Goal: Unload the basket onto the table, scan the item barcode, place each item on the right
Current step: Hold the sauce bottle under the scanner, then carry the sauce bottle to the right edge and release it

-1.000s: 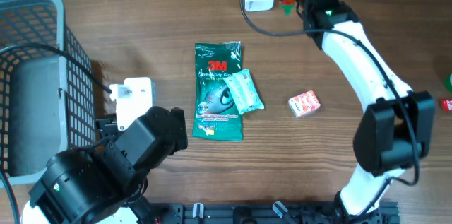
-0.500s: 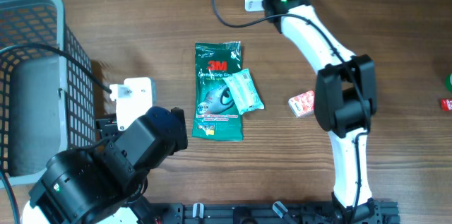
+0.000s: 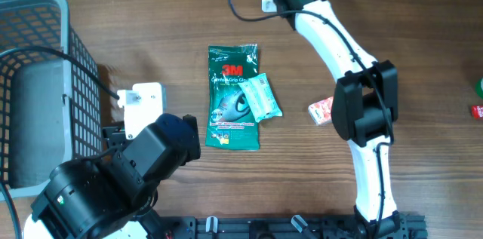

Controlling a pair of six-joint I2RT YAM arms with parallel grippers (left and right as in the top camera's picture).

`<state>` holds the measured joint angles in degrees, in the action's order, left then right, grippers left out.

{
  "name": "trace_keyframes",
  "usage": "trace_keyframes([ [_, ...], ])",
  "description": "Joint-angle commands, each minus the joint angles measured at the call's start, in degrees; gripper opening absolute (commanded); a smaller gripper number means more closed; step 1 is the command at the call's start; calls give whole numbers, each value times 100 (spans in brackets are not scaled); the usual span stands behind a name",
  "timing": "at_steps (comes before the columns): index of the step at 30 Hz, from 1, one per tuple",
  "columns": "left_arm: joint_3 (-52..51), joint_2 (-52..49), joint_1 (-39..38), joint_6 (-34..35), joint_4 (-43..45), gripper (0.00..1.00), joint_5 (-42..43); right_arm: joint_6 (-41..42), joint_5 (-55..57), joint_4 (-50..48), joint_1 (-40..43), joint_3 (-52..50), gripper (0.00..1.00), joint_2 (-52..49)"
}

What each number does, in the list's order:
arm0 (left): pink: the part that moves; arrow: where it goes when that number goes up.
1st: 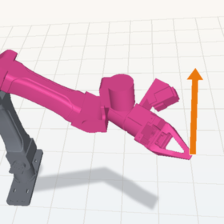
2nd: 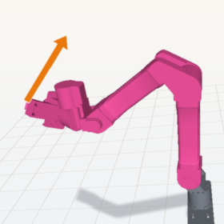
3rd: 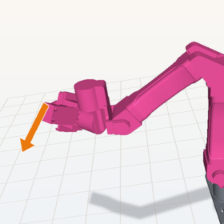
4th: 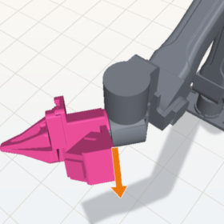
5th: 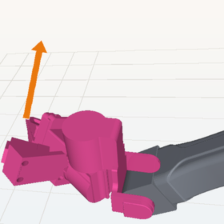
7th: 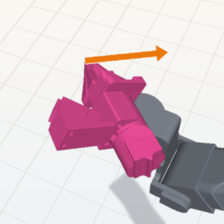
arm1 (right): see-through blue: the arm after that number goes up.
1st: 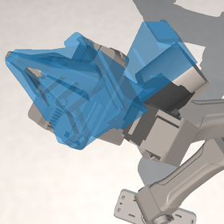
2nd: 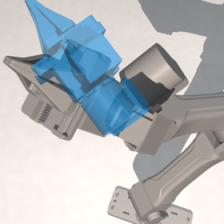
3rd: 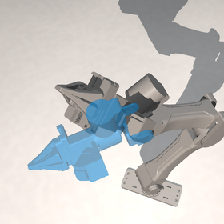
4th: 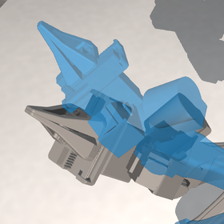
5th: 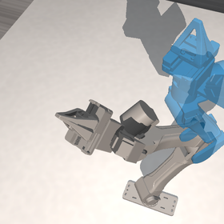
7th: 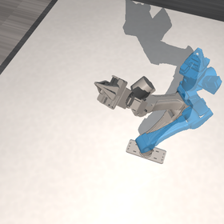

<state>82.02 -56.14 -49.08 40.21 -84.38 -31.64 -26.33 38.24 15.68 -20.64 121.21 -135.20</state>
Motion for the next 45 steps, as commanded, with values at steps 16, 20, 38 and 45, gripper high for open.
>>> trace_keyframes([
  [16, 17, 11, 11, 76, 11, 100, -13, 3805, -1410, 4376, 3998, 168, 40, 341],
  [20, 17, 11, 11, 76, 11, 100, -15, 4459, -2225, 4284, 4625, 162, 40, 341],
  [38, 17, 11, 11, 76, 11, 100, -13, 4627, -2096, 3598, 5390, 50, 77, -13],
  [45, 17, 11, 11, 76, 11, 100, -15, 4577, -1661, 3842, 5388, 72, 100, 273],
])
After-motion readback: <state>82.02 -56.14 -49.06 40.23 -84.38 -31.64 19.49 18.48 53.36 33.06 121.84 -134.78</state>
